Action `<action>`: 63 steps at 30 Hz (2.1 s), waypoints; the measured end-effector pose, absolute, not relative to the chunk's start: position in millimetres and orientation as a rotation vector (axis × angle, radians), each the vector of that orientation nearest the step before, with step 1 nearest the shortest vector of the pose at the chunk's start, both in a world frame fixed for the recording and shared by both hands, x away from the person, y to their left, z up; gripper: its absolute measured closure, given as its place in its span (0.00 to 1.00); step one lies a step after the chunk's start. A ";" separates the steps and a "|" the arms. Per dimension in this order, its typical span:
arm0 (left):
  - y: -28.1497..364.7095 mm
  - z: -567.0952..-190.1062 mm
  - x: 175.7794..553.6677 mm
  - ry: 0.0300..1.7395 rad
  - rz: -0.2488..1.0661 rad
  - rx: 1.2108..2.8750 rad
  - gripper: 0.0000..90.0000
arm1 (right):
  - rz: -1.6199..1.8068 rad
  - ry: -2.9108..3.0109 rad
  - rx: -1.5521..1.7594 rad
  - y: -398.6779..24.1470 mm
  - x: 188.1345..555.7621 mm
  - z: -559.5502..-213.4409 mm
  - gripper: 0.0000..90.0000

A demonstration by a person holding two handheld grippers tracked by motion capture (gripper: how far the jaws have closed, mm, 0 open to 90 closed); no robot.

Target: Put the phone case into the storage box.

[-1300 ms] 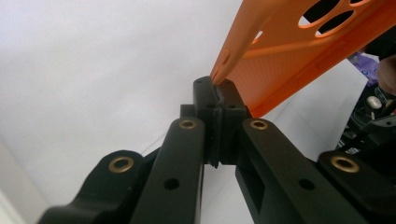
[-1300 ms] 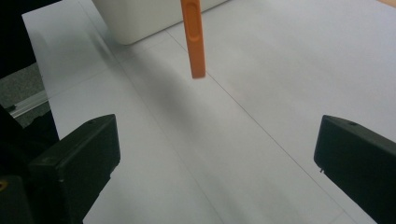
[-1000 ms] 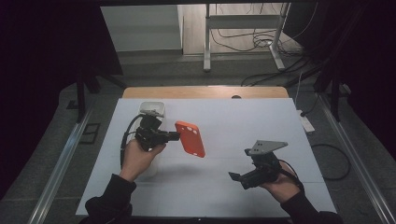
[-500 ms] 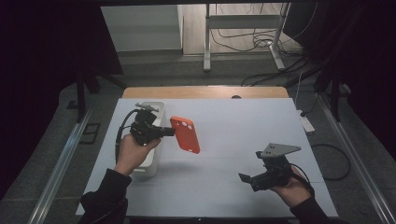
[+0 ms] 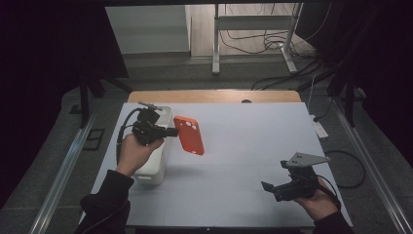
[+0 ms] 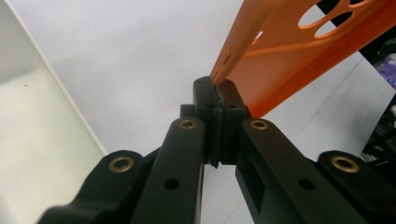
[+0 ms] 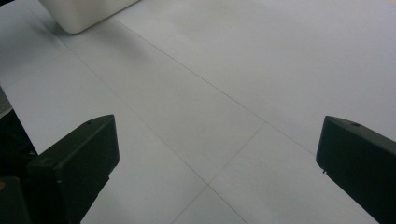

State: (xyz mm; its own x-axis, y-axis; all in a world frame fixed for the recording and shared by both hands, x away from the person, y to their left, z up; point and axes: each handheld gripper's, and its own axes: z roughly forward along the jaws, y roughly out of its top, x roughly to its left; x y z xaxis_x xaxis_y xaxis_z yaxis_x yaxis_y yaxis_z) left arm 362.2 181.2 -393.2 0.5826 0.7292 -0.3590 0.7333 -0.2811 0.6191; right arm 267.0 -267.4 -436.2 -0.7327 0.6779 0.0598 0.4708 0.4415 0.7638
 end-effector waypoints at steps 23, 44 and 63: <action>212.9 -372.1 376.3 1.244 0.062 2.013 0.99 | 1.089 2.352 1.159 -312.5 255.5 -442.8 0.00; 240.0 -356.4 390.2 1.334 0.115 1.997 0.99 | 1.069 2.284 1.265 -337.9 244.0 -443.2 0.00; 262.9 -349.8 402.6 1.412 0.173 1.969 0.99 | 1.070 2.258 1.265 -340.4 240.9 -442.6 0.00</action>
State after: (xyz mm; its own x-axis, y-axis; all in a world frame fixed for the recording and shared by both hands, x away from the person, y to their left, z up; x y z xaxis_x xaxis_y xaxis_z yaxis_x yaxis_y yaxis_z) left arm 402.6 262.9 -349.8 0.3975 0.8742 -0.2787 0.7811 -0.1630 0.6028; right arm 240.9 -340.4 -442.6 -0.5461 0.8351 0.0656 0.5795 0.3201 0.7495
